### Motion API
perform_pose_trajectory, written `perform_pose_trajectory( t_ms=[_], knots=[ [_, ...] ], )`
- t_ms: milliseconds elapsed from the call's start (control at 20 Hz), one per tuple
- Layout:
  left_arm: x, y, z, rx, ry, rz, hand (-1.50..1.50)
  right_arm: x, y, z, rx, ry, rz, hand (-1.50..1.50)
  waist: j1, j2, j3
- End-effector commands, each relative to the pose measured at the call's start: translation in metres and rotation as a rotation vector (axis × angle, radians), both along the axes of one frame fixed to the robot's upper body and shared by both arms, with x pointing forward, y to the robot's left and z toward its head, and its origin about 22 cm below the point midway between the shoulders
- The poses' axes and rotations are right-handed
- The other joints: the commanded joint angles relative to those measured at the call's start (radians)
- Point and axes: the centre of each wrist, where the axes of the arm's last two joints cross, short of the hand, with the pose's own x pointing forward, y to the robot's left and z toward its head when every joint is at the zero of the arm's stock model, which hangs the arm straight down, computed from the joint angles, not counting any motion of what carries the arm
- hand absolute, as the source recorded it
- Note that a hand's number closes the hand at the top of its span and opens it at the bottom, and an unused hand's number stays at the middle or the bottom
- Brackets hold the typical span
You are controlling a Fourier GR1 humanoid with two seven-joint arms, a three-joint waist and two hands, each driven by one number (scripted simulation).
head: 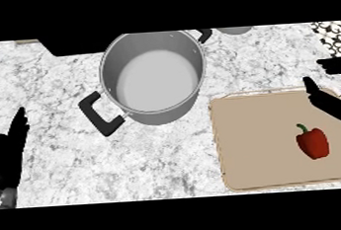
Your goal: Pick the bell pepper from the tray and place it in the pot
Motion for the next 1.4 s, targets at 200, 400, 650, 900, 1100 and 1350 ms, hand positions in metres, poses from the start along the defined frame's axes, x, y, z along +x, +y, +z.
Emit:
perform_pose_trajectory(
  t_ms=[200, 400, 650, 900, 1100, 1350],
  knots=[
    [0.020, 0.010, 0.009, -0.032, 0.143, 0.013, 0.00, -0.069, 0.021, -0.057, -0.256, -0.143, -0.264, -1.50, 0.013, -0.005, 0.004],
    [0.016, 0.002, 0.012, -0.012, 0.146, 0.001, 0.00, -0.094, 0.036, -0.047, -0.356, 0.010, -0.308, -1.50, 0.029, -0.006, 0.003],
    [0.011, -0.008, -0.005, -0.026, 0.152, 0.001, 0.00, -0.110, 0.031, -0.026, -0.497, 0.296, -0.402, -1.50, 0.029, -0.004, -0.001],
    [0.016, -0.004, 0.005, -0.011, 0.132, -0.042, 0.00, -0.106, 0.053, 0.015, -0.582, 0.527, -0.406, -1.50, 0.059, -0.001, -0.001],
    [0.035, -0.014, 0.016, 0.000, 0.127, -0.028, 0.00, -0.102, 0.063, 0.027, -0.574, 0.761, -0.324, -1.50, 0.050, 0.003, 0.001],
    [0.028, -0.017, 0.008, -0.024, 0.136, -0.047, 0.00, -0.085, 0.076, 0.045, -0.551, 0.883, -0.320, -1.50, 0.060, -0.001, 0.003]
  ],
)
